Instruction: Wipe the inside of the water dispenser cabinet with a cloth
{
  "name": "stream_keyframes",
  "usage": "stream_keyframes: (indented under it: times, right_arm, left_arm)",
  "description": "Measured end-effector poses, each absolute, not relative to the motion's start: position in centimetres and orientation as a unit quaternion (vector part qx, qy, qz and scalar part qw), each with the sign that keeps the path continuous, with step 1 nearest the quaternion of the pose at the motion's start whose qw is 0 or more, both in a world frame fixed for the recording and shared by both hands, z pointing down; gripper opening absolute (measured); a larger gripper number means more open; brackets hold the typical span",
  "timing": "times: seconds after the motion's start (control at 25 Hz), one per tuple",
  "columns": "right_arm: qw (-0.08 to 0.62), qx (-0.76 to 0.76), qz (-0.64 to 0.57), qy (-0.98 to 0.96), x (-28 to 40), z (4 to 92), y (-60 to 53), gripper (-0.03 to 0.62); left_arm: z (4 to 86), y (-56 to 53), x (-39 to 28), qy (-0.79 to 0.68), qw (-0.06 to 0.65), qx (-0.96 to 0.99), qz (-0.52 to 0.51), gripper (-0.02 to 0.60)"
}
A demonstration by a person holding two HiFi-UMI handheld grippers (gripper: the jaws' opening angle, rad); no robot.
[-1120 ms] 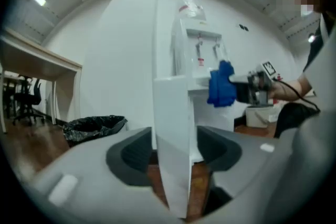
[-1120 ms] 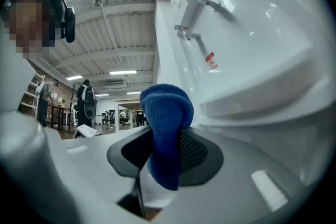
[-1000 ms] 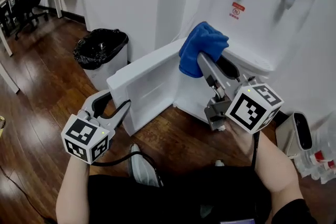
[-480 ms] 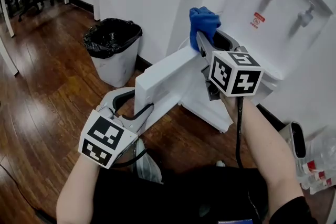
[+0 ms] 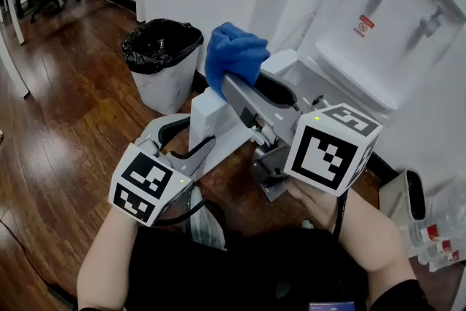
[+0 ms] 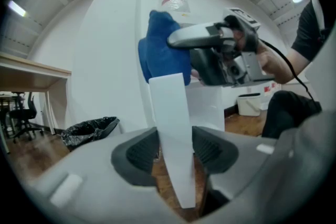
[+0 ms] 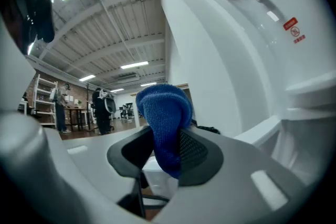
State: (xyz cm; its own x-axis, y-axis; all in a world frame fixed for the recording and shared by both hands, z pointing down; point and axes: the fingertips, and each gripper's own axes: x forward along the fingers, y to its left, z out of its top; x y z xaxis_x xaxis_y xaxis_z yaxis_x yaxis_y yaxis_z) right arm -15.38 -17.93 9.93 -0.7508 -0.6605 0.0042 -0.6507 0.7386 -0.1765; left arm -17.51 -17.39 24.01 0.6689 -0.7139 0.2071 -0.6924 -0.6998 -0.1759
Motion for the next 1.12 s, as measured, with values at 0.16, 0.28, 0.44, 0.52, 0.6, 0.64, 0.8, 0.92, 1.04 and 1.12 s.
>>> stream_keyframes:
  times: [0.16,0.28,0.44,0.52,0.6,0.64,0.8,0.92,1.04,1.12]
  right_arm:
    - [0.045,-0.283,-0.131,0.949,-19.2,10.0,-14.3,0.130]
    - [0.070,-0.243,-0.180,0.951,-19.8,9.9,-13.0,0.130]
    - [0.101,-0.307,-0.110,0.940,-14.9,9.9,-14.3,0.130]
    - [0.094,-0.370,-0.087,0.920,-11.3,11.3,-17.0,0.129]
    - [0.094,-0.419,-0.095,0.898,-7.6,12.7,-20.3,0.127]
    - [0.096,-0.438,-0.095,0.889,-6.0,13.0,-21.7,0.126]
    - [0.084,-0.512,-0.070,0.852,-0.6,14.0,-24.1,0.125]
    - [0.065,-0.533,-0.098,0.838,1.6,17.1,-24.0,0.126]
    - [0.024,-0.567,-0.110,0.816,3.9,20.4,-25.2,0.124]
    - [-0.002,-0.582,-0.096,0.807,4.6,21.1,-27.3,0.124]
  left_arm:
    - [23.7,-17.0,-17.4,0.384,0.022,-0.915,-0.124,0.204]
    - [23.7,-17.1,-17.3,0.386,0.020,-0.914,-0.124,0.202]
    - [23.8,-17.3,-17.4,0.387,0.028,-0.913,-0.126,0.201]
    - [23.8,-17.4,-17.4,0.388,0.027,-0.913,-0.124,0.201]
    - [23.8,-17.4,-17.5,0.388,0.016,-0.913,-0.123,0.199]
    - [23.9,-17.4,-17.5,0.389,0.012,-0.913,-0.123,0.198]
    - [24.0,-17.4,-17.7,0.390,0.007,-0.913,-0.119,0.193]
    - [24.0,-17.6,-17.9,0.395,0.005,-0.911,-0.117,0.193]
    - [24.1,-17.9,-18.4,0.404,-0.002,-0.908,-0.112,0.193]
    - [24.2,-18.1,-18.7,0.410,-0.007,-0.905,-0.110,0.190]
